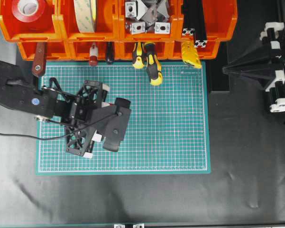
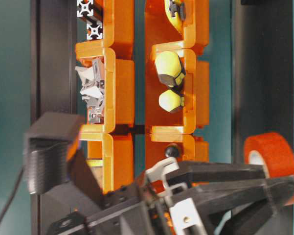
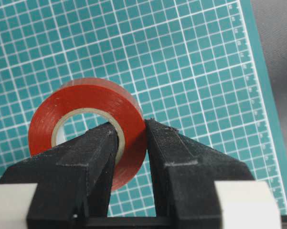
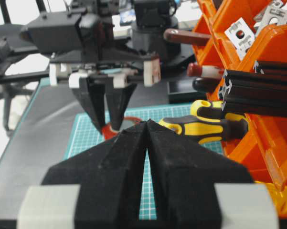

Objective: Pick vinyl tape from container rack with left arm.
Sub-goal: 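Carry the red tape over the mat and lower it with the left gripper, then open the left gripper to release the tape and raise it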

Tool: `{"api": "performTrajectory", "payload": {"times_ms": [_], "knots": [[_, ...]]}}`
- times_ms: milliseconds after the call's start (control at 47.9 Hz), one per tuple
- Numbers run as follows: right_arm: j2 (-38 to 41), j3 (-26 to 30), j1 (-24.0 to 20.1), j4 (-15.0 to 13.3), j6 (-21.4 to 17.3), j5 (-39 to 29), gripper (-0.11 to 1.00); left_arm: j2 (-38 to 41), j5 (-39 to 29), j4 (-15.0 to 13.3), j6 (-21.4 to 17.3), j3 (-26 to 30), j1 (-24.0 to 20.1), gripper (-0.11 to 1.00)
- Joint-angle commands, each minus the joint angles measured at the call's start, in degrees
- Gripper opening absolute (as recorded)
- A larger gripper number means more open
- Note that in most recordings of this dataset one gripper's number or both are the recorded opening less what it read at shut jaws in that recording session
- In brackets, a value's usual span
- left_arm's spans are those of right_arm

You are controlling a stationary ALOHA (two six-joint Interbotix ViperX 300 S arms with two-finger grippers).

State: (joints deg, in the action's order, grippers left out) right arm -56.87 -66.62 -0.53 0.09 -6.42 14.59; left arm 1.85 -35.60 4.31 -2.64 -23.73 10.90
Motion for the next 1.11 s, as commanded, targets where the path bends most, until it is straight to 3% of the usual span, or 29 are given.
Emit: {"api": "performTrajectory", "payload": {"times_ms": [0,397,438,584,689,835,1085], "knots": [[0.2,0.7,-0.2,0.2,-0.1,1.5,0.0,-0.2,1.4,0.2,-0.2,0.6,0.2,0.19],[0.2,0.7,-0.2,0.2,-0.1,1.7,0.0,0.0,2.5,0.1,0.5,0.4,0.4,0.21],[0.2,0.7,-0.2,0.2,-0.1,1.7,0.0,0.0,2.5,0.1,0.4,0.4,0.3,0.28],[0.2,0.7,-0.2,0.2,-0.1,1.7,0.0,0.0,2.1,0.1,0.3,0.4,0.1,0.72],[0.2,0.7,-0.2,0.2,-0.1,1.7,0.0,-0.2,2.1,0.1,0.6,0.3,0.2,0.9],[0.2,0.7,-0.2,0.2,-0.1,1.7,0.0,-0.9,2.1,0.2,1.0,0.3,0.2,0.89],[0.3,0.7,-0.2,0.2,-0.2,1.4,0.0,-9.8,1.8,0.2,5.1,-2.5,0.4,0.88]]}}
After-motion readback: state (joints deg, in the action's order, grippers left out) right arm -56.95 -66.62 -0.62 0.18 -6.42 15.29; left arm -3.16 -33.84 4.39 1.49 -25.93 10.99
